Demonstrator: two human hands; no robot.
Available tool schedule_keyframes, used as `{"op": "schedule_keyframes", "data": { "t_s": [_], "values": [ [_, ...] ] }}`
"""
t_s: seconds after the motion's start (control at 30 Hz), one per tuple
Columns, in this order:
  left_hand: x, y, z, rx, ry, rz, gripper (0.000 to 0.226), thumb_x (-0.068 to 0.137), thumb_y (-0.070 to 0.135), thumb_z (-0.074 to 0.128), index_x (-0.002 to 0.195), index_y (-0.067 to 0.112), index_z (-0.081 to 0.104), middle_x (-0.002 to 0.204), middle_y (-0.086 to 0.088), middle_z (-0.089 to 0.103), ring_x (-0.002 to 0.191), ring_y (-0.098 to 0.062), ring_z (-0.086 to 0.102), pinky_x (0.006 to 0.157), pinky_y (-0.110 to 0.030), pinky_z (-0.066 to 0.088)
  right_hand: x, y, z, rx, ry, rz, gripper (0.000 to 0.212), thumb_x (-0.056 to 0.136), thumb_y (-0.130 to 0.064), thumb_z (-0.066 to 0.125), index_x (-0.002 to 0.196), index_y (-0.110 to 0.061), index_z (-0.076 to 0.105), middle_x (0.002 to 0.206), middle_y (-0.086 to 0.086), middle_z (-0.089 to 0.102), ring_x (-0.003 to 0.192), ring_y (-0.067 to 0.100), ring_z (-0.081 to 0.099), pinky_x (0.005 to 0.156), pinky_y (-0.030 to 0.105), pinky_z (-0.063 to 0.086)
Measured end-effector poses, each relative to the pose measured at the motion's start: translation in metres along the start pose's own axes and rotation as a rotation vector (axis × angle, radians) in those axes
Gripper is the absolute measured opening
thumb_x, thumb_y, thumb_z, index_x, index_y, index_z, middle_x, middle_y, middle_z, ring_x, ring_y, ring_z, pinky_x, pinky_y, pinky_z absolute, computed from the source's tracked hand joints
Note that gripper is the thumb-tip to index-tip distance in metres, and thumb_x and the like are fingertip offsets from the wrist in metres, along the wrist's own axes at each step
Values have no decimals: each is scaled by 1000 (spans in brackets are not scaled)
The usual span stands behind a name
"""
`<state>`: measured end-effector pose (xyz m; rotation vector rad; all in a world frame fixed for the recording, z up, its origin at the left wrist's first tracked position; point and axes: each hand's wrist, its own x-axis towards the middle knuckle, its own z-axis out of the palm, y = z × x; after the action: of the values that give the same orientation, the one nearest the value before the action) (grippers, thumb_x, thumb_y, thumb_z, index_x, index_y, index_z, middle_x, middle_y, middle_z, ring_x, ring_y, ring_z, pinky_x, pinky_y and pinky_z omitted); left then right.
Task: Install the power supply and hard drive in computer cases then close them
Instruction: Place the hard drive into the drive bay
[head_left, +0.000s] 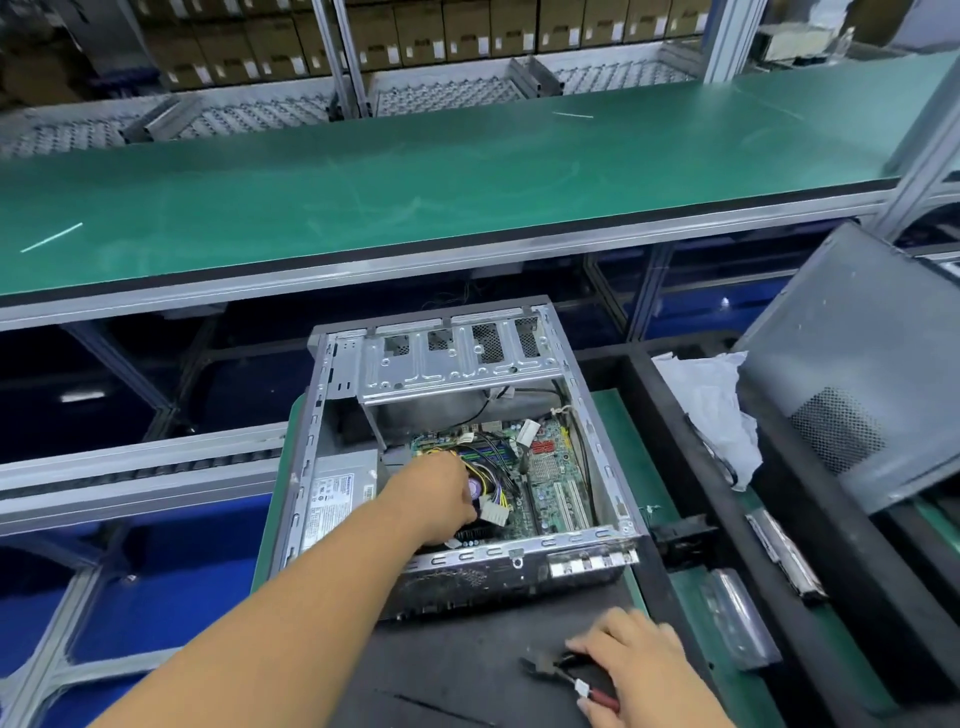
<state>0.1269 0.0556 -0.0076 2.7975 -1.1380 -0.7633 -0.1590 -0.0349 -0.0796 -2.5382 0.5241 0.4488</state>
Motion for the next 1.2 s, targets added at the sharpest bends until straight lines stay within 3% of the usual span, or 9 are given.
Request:
{"op": "schedule_keyframes", "data": {
  "t_s": [0.07,0.27,0.43,0.53,0.7,0.9,1.0,1.1,1.2],
  "values": [
    [1,0,2,-19,9,-4,23,93,29,71,90,6,75,87,-10,74,76,-25,66,68,-35,55,2,-5,14,-51,84,-46,57,43,-65,72,99,-54,68,93,-19,57,81,6,62,62,23,45],
    [2,-1,4,110,30,52,21,95,27,68,83,10,69,76,-5,64,72,-24,60,63,-32,47,-3,1,26,-97,195,-43,64,51,-79,63,108,-52,62,103,-14,56,99,10,50,74,36,50],
    [4,0,0,352,-47,169,11,94,6,59,86,4,66,78,-4,58,73,-24,55,77,-41,56,-15,-9,25,-100,195,31,64,51,-77,64,109,-49,69,105,-13,63,96,11,67,77,41,57],
    [-1,0,-5,418,-8,229,18,92,3,58,76,10,57,73,-4,51,70,-26,57,63,-39,50,-17,-14,22,-75,162,76,64,51,-75,64,108,-48,72,104,-12,63,95,12,69,77,41,58],
    [-14,-7,-13,-78,211,152,13,96,8,51,89,18,48,83,3,58,64,-18,51,56,-32,40,-16,-14,22,-132,215,34,66,50,-71,71,111,-48,69,106,-12,63,97,12,70,82,42,59],
    [-54,-15,-15,-792,559,65,18,103,26,51,88,34,57,81,7,67,69,-11,66,54,-27,54,-12,-29,29,-119,313,-101,52,57,-67,68,106,-51,65,106,-19,59,109,6,52,88,39,50],
    [-73,-42,-20,-797,838,-29,16,99,23,54,87,32,58,85,20,65,75,-1,61,56,-21,41,-3,-42,31,-206,359,-227,38,58,-64,67,93,-50,68,94,-24,58,101,2,49,76,33,50],
    [-91,-88,-24,-734,1075,-222,9,100,23,53,104,30,57,100,21,61,85,-12,60,66,-32,40,9,-62,29,-308,302,-278,37,53,-70,66,83,-50,70,80,-25,58,85,2,61,68,30,52],
    [-102,-118,-23,-703,988,-363,44,100,24,58,140,29,42,140,-5,45,97,-27,58,79,-43,44,22,-80,28,-420,188,-277,43,58,-70,66,92,-44,71,85,-19,62,88,10,63,73,38,52]
  ]
}}
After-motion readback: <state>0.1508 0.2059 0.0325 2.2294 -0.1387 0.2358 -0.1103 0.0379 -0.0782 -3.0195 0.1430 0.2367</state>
